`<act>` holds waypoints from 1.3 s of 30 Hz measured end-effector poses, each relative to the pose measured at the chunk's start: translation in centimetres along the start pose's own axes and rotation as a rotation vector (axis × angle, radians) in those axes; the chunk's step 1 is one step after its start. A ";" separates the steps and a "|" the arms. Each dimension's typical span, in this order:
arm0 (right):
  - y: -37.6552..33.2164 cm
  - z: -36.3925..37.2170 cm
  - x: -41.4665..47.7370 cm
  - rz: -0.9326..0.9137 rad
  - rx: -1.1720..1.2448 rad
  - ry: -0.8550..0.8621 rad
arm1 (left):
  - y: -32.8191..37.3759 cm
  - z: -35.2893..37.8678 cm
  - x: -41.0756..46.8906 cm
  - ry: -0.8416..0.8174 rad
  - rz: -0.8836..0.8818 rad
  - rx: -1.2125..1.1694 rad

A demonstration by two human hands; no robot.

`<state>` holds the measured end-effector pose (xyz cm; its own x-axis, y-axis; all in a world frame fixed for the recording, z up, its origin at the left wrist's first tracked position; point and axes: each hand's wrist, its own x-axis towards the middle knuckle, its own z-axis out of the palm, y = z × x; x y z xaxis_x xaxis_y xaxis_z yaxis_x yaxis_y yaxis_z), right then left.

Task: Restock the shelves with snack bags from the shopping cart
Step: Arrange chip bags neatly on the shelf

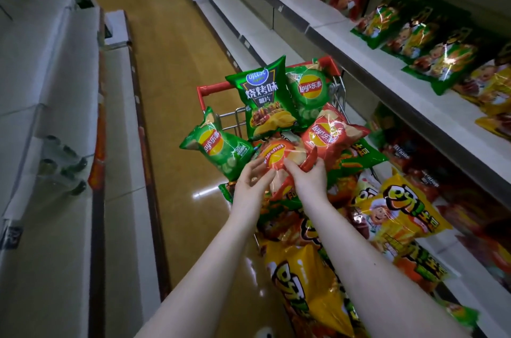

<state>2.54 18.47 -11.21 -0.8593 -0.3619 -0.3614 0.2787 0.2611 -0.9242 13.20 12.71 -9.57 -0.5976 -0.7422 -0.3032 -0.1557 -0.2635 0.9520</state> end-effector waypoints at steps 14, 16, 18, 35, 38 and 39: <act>-6.2 -8.8 -0.3 -0.102 -0.008 -0.274 | 6.4 2.3 2.4 -0.370 0.400 0.759; -6.6 -9.1 0.3 -0.067 0.009 -0.352 | 7.0 2.5 2.7 -0.448 0.301 0.764; -6.1 -9.0 1.1 -0.016 0.033 -0.388 | 7.0 2.7 2.7 -0.446 0.233 0.729; -0.9 -5.2 8.8 0.042 -0.069 0.187 | 2.4 1.8 5.9 0.261 0.005 0.215; -1.1 -5.1 8.8 0.002 -0.028 0.195 | 2.4 2.0 6.4 0.255 -0.002 0.208; -1.1 -5.2 8.5 -0.009 -0.011 0.204 | 2.5 2.2 6.5 0.246 0.000 0.205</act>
<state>-7.27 19.73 -12.63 -0.9313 -0.1753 -0.3194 0.2668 0.2690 -0.9255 7.24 8.58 -9.03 -0.3934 -0.8754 -0.2807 -0.3264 -0.1524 0.9329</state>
